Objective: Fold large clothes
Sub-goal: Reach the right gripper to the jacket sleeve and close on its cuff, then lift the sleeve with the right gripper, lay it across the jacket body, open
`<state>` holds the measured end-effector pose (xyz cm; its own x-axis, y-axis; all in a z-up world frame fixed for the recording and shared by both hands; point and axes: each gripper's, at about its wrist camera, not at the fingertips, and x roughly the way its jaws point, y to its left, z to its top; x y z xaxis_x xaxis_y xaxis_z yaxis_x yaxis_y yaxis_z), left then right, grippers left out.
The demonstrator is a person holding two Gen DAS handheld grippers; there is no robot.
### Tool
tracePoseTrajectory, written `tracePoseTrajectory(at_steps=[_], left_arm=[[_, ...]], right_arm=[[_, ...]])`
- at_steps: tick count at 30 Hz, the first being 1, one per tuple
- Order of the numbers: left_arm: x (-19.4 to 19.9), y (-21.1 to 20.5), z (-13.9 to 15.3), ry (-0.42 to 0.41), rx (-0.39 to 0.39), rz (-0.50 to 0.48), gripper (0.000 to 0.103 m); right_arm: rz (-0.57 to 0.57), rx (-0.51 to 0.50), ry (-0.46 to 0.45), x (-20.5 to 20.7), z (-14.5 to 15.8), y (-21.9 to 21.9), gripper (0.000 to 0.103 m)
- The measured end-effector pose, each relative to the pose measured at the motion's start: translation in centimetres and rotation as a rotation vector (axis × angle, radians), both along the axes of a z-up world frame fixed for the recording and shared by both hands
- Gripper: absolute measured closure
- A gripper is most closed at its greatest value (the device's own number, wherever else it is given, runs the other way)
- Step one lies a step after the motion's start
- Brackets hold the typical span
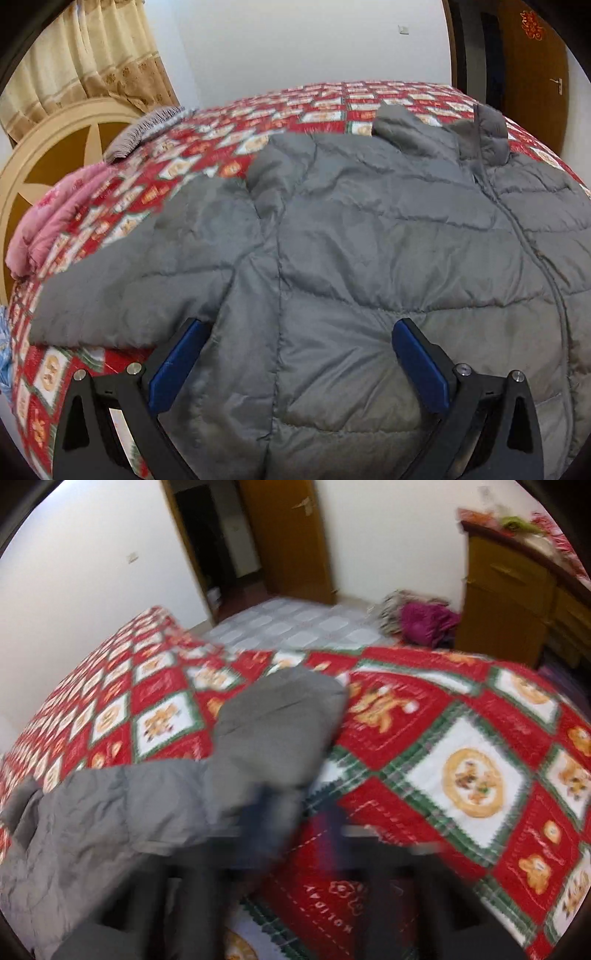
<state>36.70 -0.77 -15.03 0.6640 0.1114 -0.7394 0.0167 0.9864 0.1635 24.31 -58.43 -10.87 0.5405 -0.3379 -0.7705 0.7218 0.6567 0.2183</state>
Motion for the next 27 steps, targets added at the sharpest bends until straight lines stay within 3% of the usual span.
tracePoseTrajectory(at_steps=[3, 5, 8, 12, 16, 18, 22, 25, 27], left_arm=[[-0.4, 0.8, 0.1, -0.001, -0.066, 0.003, 0.001], [-0.6, 1.5, 0.0, 0.019, -0.118, -0.007, 0.001], [-1.2, 2.4, 0.2, 0.032, -0.151, -0.017, 0.001], [-3.6, 4.3, 1.4, -0.039, -0.144, 0.005, 0.001], [-5.3, 6.5, 1.2, -0.056, -0.214, 0.014, 0.001], [-5.7, 7.0, 0.1, -0.035, -0.247, 0.019, 0.001], [-6.0, 7.4, -0.7, -0.049, -0.289, 0.014, 0.001], [-6.1, 7.4, -0.9, -0.060, -0.292, 0.010, 0.001], [-6.1, 7.4, -0.9, -0.063, -0.291, 0.007, 0.001]], right_arm=[[-0.010, 0.030, -0.027, -0.6, 0.3, -0.1, 0.093], [0.002, -0.007, -0.049, -1.0, 1.6, 0.8, 0.094], [0.082, -0.132, -0.111, -1.7, 5.6, 3.9, 0.094], [0.224, -0.323, -0.182, -2.2, 11.7, 10.2, 0.095], [0.450, -0.471, -0.231, -1.1, 15.6, 19.3, 0.095], [0.585, -0.464, -0.256, -0.1, 15.8, 24.8, 0.095], [0.758, -0.347, -0.275, 2.1, 12.8, 32.7, 0.095], [0.822, -0.292, -0.243, 3.4, 9.8, 36.3, 0.095], [0.819, -0.248, -0.214, 3.6, 8.1, 37.2, 0.090]])
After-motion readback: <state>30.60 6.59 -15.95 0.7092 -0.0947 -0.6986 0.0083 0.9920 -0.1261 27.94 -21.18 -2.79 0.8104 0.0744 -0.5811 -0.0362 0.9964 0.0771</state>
